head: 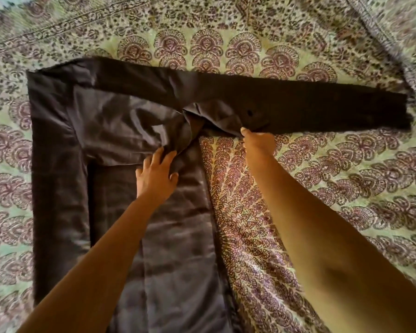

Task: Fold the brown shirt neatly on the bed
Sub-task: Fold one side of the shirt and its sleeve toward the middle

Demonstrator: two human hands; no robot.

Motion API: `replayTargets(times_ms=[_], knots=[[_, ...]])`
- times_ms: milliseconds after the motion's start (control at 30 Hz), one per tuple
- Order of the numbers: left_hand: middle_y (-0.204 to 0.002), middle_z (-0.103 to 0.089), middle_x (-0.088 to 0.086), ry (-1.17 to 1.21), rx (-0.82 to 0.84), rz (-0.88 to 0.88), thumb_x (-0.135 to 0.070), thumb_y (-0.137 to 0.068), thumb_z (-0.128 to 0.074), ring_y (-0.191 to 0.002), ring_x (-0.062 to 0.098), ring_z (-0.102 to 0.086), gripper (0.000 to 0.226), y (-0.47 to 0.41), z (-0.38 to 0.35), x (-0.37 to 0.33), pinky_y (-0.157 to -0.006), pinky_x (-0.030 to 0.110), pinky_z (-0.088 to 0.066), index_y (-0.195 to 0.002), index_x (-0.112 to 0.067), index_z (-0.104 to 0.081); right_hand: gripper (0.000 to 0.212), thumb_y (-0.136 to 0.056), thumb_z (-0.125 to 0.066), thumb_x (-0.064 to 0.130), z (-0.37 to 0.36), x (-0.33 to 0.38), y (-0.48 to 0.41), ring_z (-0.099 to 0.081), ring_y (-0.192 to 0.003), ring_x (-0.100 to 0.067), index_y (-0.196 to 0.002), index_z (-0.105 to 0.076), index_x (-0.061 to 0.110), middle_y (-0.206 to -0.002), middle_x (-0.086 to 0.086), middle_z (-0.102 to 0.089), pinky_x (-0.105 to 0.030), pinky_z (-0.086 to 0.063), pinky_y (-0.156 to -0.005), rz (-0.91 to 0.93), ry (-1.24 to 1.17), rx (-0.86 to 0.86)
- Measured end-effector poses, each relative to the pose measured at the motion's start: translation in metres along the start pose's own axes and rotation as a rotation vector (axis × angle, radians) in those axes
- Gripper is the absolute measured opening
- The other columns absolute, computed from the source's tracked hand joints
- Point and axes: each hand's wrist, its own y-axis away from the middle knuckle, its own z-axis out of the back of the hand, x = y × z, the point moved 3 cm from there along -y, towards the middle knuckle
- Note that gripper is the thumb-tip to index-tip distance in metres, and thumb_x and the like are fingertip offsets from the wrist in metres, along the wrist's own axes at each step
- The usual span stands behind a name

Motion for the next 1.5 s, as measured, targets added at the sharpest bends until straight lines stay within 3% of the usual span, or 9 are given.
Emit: replayTargets(times_ms=[133, 300, 467, 600, 767, 933, 1067, 1267, 1500], knots=[[-0.152, -0.025, 0.001, 0.117, 0.037, 0.009, -0.031, -0.087, -0.059, -0.135, 0.03, -0.029, 0.058, -0.005, 0.002, 0.0, -0.104, 0.051, -0.031, -0.14, -0.029, -0.037, 0.016, -0.082, -0.063, 0.02, 0.008, 0.017, 0.009, -0.06, -0.077, -0.023, -0.068, -0.055, 0.021, -0.08, -0.008, -0.064, -0.029, -0.045, -0.067, 0.244, -0.113, -0.076], [-0.101, -0.065, 0.0, 0.953, -0.127, 0.28, -0.035, -0.089, -0.056, -0.093, 0.018, -0.06, 0.025, -0.008, 0.042, 0.022, -0.08, 0.029, -0.049, -0.108, -0.022, -0.066, 0.022, -0.081, -0.049, 0.001, 0.001, 0.065, 0.063, -0.04, -0.055, 0.003, -0.075, -0.039, 0.019, -0.067, 0.006, -0.045, -0.016, -0.035, -0.056, 0.706, -0.301, 0.166], [-0.098, -0.062, -0.002, 1.717, -0.169, 0.254, -0.053, -0.097, -0.025, -0.088, 0.014, -0.06, 0.046, 0.017, 0.123, 0.049, -0.076, 0.03, -0.046, -0.129, -0.026, -0.044, 0.007, -0.078, -0.048, 0.005, -0.045, 0.106, 0.165, -0.044, -0.059, -0.007, -0.081, -0.048, 0.011, -0.065, 0.002, -0.049, -0.029, -0.038, -0.059, 1.142, -0.09, 0.542], [-0.099, -0.066, 0.0, 1.678, -0.284, 0.051, -0.056, -0.089, -0.041, -0.091, 0.014, -0.063, 0.043, 0.058, 0.17, 0.092, -0.078, 0.032, -0.052, -0.117, -0.024, -0.051, 0.016, -0.067, -0.04, -0.004, -0.083, 0.103, 0.242, -0.05, -0.065, -0.024, -0.069, -0.046, 0.012, -0.065, -0.007, -0.051, -0.037, -0.04, -0.064, 1.363, 0.079, 0.794], [-0.103, -0.063, -0.011, 1.298, -0.17, -0.098, -0.027, -0.072, -0.064, -0.095, 0.001, -0.058, 0.038, 0.124, 0.174, 0.157, -0.079, 0.013, -0.048, -0.109, -0.026, -0.056, 0.02, -0.067, -0.037, -0.007, -0.109, 0.085, 0.303, -0.042, -0.068, -0.011, -0.067, -0.042, 0.013, -0.065, 0.008, -0.045, -0.01, -0.033, -0.068, 1.304, 0.14, 0.978], [-0.137, -0.037, -0.014, 0.926, -0.024, -0.1, -0.066, -0.044, -0.077, -0.126, -0.008, -0.036, 0.063, 0.173, 0.155, 0.203, -0.1, 0.009, -0.032, -0.103, -0.058, -0.055, 0.027, -0.07, -0.039, -0.007, -0.131, 0.067, 0.337, -0.059, -0.075, -0.026, -0.069, -0.046, 0.019, -0.073, -0.011, -0.063, -0.04, -0.046, -0.075, 1.192, 0.119, 1.014], [-0.134, -0.051, -0.002, 1.074, 0.076, -0.076, -0.057, -0.044, -0.085, -0.124, 0.004, -0.048, 0.113, 0.194, 0.136, 0.206, -0.103, 0.024, -0.04, -0.141, -0.031, -0.031, 0.019, -0.078, -0.043, -0.003, -0.144, 0.063, 0.364, -0.061, -0.077, -0.023, -0.077, -0.054, 0.012, -0.078, -0.006, -0.064, -0.041, -0.047, -0.076, 1.213, 0.135, 0.982], [-0.074, -0.06, 0.005, 1.069, -0.212, 0.253, -0.022, -0.061, -0.054, -0.069, 0.016, -0.054, 0.024, 0.205, 0.12, 0.217, -0.066, 0.034, -0.046, -0.082, -0.011, -0.06, 0.018, -0.086, -0.055, 0.011, -0.16, 0.05, 0.381, -0.057, -0.102, -0.005, -0.104, -0.056, 0.009, -0.105, 0.003, -0.063, -0.013, -0.041, -0.09, 1.213, 0.103, 0.933], [-0.08, -0.052, 0.012, 1.525, -0.345, 0.858, -0.01, -0.064, -0.05, -0.077, 0.024, -0.048, 0.016, 0.289, 0.045, 0.245, -0.069, 0.036, -0.04, -0.079, -0.012, -0.051, 0.029, -0.084, -0.057, 0.012, -0.157, -0.027, 0.34, -0.052, -0.11, -0.021, -0.113, -0.056, 0.004, -0.113, -0.004, -0.053, -0.025, -0.038, -0.095, 0.923, 0.209, 0.515]])
